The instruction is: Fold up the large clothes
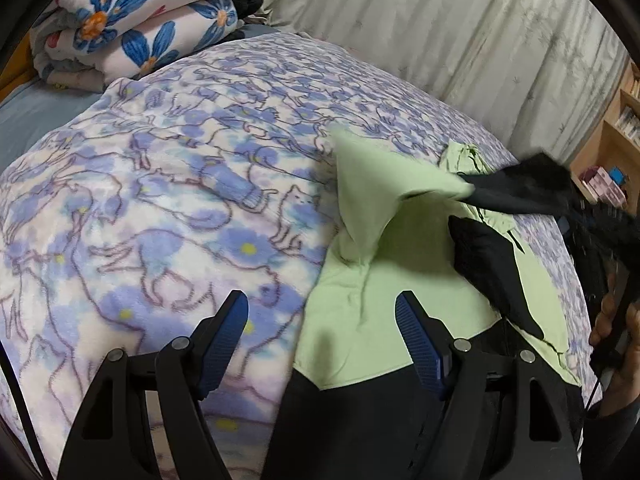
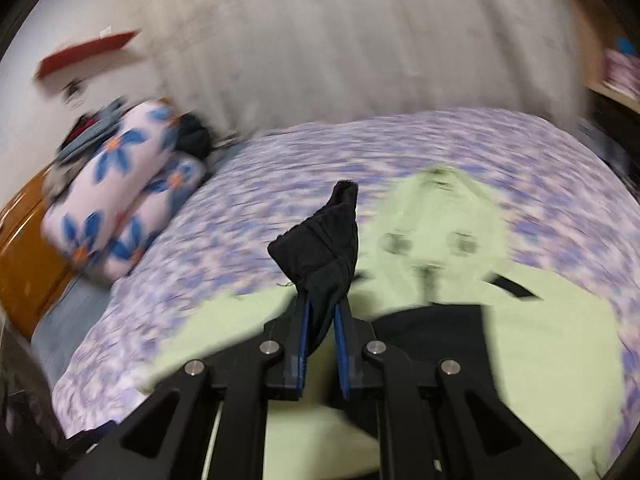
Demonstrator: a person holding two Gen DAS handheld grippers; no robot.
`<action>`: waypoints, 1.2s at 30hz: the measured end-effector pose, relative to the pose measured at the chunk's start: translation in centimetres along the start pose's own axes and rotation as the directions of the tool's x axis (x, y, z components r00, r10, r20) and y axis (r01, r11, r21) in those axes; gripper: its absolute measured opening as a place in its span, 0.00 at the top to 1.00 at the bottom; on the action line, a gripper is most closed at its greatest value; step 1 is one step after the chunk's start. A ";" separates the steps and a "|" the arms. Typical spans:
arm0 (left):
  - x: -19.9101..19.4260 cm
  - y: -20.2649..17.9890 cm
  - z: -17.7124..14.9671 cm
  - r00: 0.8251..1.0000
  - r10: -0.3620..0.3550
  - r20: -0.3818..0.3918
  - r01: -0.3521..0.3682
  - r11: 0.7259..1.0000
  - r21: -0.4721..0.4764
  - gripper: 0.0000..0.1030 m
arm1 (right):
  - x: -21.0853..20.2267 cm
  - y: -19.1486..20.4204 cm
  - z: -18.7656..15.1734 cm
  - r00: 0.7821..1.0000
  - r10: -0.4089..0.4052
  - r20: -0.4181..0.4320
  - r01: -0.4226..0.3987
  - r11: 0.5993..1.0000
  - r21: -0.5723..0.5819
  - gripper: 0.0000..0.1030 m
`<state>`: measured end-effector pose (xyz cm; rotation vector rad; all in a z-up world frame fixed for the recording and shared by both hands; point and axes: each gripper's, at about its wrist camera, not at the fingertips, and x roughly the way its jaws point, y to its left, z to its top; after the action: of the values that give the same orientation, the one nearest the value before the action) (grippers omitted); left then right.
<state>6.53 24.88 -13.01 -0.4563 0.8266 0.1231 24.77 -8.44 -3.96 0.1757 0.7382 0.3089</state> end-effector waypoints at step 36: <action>20.6 -7.6 11.5 0.951 0.149 -0.270 -0.080 0.964 0.252 0.89 | 7.5 -16.2 -4.2 0.969 -0.069 -0.236 0.095 0.990 0.101 0.78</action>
<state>30.45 21.65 -18.70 -0.1992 1.1405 0.0646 30.63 -20.94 -16.08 0.2164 0.9937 0.2105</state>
